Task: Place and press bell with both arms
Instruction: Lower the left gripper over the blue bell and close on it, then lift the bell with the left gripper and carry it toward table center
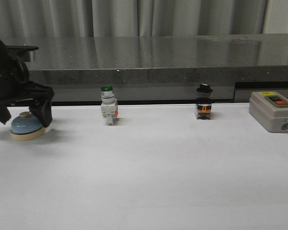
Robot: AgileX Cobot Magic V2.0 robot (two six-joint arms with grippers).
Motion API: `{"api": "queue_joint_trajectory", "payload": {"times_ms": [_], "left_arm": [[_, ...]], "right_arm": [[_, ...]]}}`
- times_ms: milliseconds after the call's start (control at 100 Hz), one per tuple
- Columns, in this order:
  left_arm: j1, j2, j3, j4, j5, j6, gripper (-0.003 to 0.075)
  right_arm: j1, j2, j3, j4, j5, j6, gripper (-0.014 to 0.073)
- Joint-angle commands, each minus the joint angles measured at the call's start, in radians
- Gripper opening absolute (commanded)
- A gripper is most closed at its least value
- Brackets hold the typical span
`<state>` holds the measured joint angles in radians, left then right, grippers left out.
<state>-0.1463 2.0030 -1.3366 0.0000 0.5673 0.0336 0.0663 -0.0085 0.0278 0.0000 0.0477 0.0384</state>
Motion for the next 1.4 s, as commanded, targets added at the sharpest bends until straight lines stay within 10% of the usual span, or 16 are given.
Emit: {"api": "queue_joint_trajectory", "payload": {"times_ms": [0,250,560,860,1390], "left_arm": [[-0.007,-0.028,-0.030,-0.010,-0.035,0.000,0.0648],[-0.007,-0.012,-0.030,-0.018,-0.032,0.000,0.0557],[-0.007,-0.023,-0.030,-0.018,0.010,0.000,0.0232],[-0.059,-0.182,-0.030,-0.052,0.080,0.000,0.0227],[-0.463,-0.193,-0.143,-0.052,0.096,0.004,0.0228]], "right_arm": [[-0.007,-0.022,-0.015,0.000,-0.085,-0.006,-0.0060],[-0.007,-0.022,-0.015,0.000,-0.085,-0.006,-0.0060],[-0.007,-0.022,-0.015,0.000,-0.085,-0.006,-0.0060],[-0.007,-0.022,-0.015,0.000,-0.085,-0.006,-0.0060],[-0.007,-0.022,-0.015,0.000,-0.085,-0.006,-0.0060]]}}
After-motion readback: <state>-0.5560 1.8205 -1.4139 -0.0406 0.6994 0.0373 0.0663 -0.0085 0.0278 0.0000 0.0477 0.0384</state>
